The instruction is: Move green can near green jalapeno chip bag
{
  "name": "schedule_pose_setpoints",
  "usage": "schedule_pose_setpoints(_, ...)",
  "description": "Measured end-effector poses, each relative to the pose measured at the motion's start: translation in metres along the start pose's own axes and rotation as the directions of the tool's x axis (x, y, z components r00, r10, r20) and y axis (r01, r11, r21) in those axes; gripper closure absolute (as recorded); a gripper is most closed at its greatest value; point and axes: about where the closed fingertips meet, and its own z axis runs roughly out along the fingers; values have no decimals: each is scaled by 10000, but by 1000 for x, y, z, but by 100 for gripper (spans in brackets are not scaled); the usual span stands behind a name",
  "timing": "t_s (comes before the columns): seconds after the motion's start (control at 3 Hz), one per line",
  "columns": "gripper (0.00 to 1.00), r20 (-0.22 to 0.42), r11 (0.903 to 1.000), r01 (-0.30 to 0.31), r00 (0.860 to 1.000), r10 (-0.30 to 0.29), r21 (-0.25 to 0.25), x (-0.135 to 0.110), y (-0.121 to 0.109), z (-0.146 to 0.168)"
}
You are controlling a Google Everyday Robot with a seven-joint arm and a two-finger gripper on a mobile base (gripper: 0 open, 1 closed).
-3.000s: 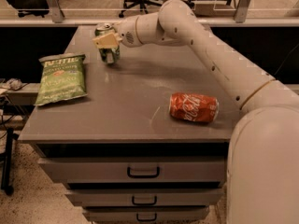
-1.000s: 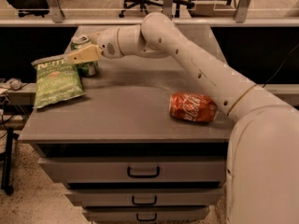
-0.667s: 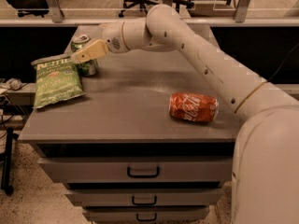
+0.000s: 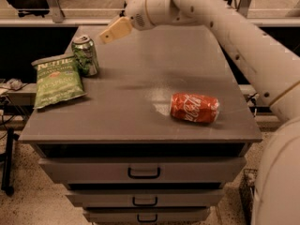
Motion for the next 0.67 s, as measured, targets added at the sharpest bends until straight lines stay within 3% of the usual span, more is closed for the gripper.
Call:
schedule_pose_setpoints(0.33,0,35,9915,391,9992,-398,1244,-10,-35,-55)
schedule_pose_setpoints(0.67,0,474,9643,232,9982,-370,2637,-10,-62,-108)
